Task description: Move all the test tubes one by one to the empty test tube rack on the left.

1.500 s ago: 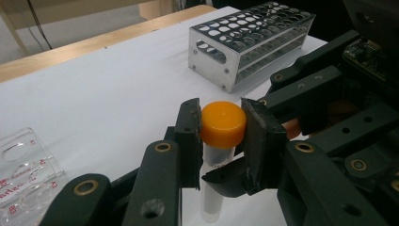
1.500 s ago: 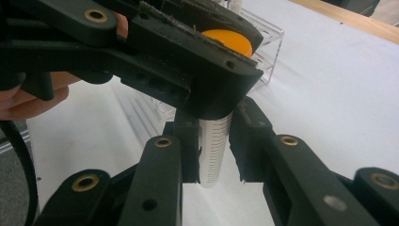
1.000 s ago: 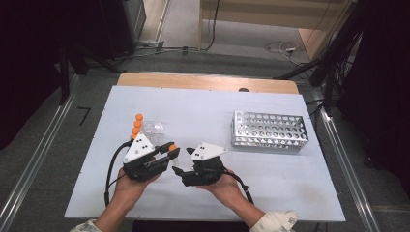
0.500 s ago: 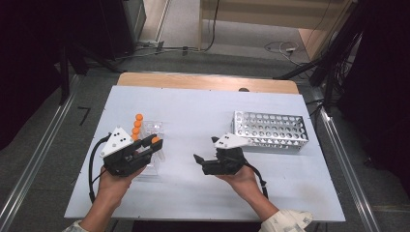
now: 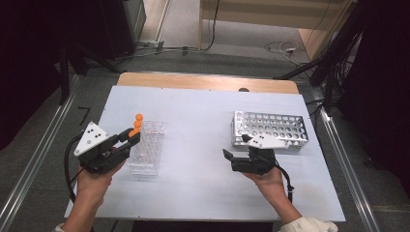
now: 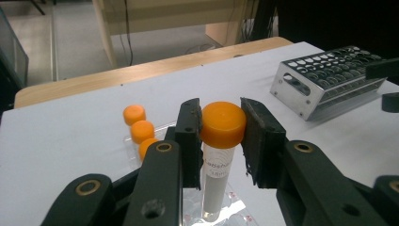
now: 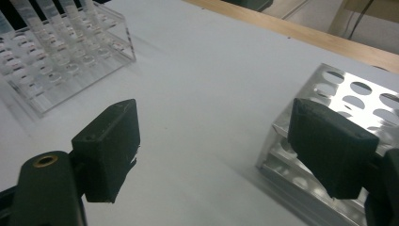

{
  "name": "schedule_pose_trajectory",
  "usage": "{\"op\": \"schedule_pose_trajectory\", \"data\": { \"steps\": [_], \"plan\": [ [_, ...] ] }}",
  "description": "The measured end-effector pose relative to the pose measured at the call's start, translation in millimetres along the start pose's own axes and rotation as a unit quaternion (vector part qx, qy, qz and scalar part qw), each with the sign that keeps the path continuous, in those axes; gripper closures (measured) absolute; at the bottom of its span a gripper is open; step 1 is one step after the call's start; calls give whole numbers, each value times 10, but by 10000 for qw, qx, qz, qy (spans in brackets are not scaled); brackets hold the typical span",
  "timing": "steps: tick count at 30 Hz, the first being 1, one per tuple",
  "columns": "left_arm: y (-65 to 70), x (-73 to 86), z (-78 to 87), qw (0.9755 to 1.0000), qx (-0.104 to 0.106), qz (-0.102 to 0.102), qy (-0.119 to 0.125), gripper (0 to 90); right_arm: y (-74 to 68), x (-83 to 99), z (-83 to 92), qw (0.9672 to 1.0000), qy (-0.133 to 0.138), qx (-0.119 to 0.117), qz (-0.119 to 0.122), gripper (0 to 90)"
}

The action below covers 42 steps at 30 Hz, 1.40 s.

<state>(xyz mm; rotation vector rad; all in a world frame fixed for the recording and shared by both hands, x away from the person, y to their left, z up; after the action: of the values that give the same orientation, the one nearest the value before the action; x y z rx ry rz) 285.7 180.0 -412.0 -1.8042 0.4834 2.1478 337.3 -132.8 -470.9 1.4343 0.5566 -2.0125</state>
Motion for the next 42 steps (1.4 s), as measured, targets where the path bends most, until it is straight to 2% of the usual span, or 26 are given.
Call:
{"op": "schedule_pose_trajectory", "data": {
  "steps": [6,9,16,24,28,30,36,42],
  "plan": [
    [-97,4,72,9998,-169,14,41,705,185,32,155,9997,46,222,-62,160],
    [-154,23,88,9995,-308,-42,51,705,259,47,222,9995,63,305,-95,160],
    [-212,98,75,9993,-362,9,-6,705,370,97,326,9988,55,450,-166,160],
    [-206,224,2,9993,-374,-17,-90,705,388,90,366,9987,94,470,-189,160],
    [-199,316,-42,9988,-430,-112,-210,704,388,97,375,9986,79,478,-189,160],
    [-194,371,-67,9978,-535,-258,-285,704,392,102,377,9986,70,486,-202,160],
    [-160,469,-114,9961,-646,-416,-431,702,386,98,378,9986,89,478,-198,161],
    [-165,501,-118,9959,-680,-359,-466,697,374,111,369,9987,55,473,-194,161]
  ]
}}
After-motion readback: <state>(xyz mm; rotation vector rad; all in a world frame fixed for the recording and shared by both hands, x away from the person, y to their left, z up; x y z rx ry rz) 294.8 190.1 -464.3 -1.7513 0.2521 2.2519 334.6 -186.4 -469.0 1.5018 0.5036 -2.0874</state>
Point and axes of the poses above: each handheld gripper's, and its own axes: z roughly backward along the jaws, x roughly out of its underside, y roughly to its right, the point moved 9 cm from there along -z, roughly forward along the jaws, and after that the axes turned 12 degrees about y, right-handed, at the moved point
